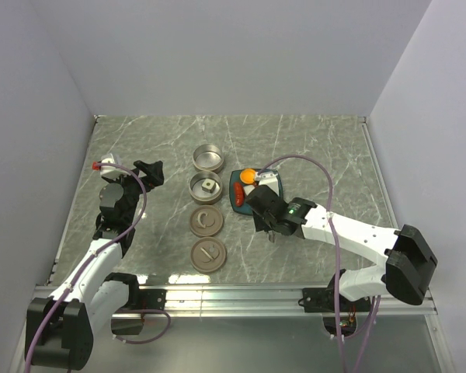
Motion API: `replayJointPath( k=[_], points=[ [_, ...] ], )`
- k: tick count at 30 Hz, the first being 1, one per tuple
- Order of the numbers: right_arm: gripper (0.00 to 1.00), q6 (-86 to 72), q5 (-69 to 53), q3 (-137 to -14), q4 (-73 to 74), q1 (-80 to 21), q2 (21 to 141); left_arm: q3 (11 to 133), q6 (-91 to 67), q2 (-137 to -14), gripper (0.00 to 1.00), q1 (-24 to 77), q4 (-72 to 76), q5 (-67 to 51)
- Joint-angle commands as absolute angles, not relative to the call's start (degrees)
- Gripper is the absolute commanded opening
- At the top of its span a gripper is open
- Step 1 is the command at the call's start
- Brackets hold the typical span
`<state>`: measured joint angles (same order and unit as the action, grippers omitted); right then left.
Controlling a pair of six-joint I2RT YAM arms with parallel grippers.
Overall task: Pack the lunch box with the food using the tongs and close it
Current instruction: Pick up the food using the clamp
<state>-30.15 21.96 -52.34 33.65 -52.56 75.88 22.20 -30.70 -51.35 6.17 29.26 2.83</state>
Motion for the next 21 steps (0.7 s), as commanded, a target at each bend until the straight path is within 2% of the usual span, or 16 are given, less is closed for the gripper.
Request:
replayJointPath(
  k=[1, 10, 21],
  points=[
    [0.37, -29.97, 23.11, -54.49, 32.78, -52.21, 74.09, 22.32, -30.32, -50.36, 0.99, 5.89, 31.03, 2.29],
    [0.25, -31.02, 23.99, -55.81, 35.42, -53.26, 70.05, 22.41, -30.32, -50.45, 0.99, 5.89, 31.03, 2.29],
    [0.21, -31.20, 25.13, -56.25, 36.65, -53.79, 67.32, 22.50, -30.32, -50.36, 0.99, 5.89, 30.94, 2.29]
  ],
)
